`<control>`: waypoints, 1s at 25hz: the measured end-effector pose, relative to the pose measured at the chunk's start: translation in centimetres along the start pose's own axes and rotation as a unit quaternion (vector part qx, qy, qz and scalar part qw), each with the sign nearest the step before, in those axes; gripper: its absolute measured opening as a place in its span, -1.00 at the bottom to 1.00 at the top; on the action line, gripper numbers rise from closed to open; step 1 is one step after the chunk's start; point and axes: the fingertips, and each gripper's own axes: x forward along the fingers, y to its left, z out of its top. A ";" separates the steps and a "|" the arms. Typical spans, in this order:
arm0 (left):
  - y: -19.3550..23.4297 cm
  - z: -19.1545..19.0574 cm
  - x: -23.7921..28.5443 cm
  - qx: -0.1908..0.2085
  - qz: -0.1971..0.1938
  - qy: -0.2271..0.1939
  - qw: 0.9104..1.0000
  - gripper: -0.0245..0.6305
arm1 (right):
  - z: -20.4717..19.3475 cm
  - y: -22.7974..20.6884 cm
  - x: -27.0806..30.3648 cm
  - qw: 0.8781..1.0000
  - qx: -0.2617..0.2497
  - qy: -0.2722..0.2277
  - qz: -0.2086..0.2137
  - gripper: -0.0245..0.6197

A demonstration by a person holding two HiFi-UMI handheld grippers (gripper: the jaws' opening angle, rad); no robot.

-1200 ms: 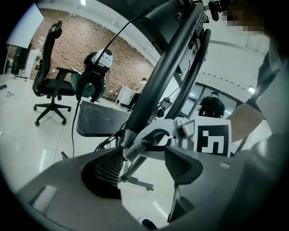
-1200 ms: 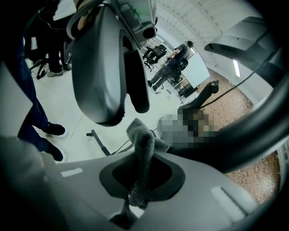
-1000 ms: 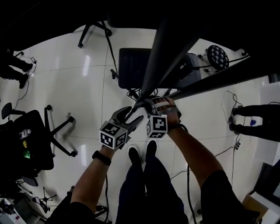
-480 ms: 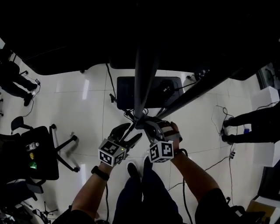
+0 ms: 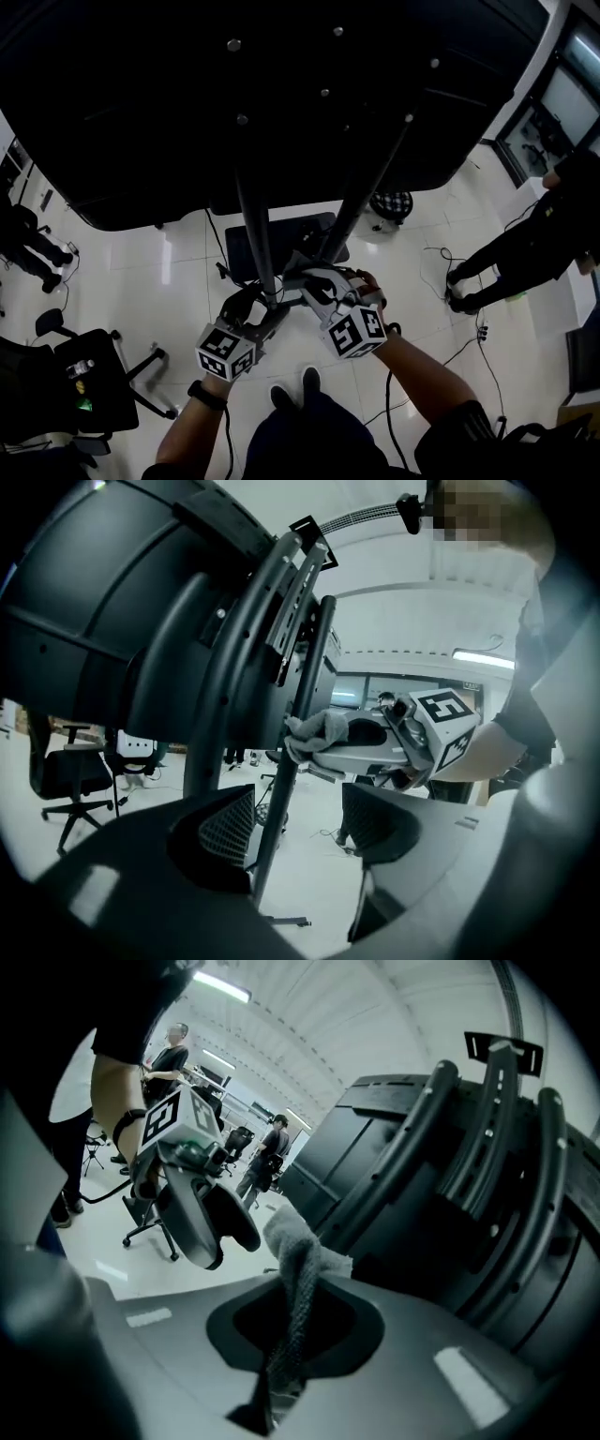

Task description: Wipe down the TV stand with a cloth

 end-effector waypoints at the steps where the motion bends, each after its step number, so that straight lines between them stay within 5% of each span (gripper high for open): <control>1: -0.6 1.0 0.0 0.007 -0.005 -0.003 1.000 0.04 | 1.1 -1.4 -1.0 1.000 -0.005 -0.004 -0.009 -0.85; 15: -5.8 15.3 2.1 0.089 -0.016 -0.069 0.993 0.04 | 11.2 -16.8 -11.8 0.992 -0.043 -0.084 -0.086 -0.85; 25: -10.2 25.4 5.8 0.150 -0.014 -0.129 0.980 0.04 | 16.6 -28.1 -17.5 0.978 -0.093 -0.141 -0.126 -0.85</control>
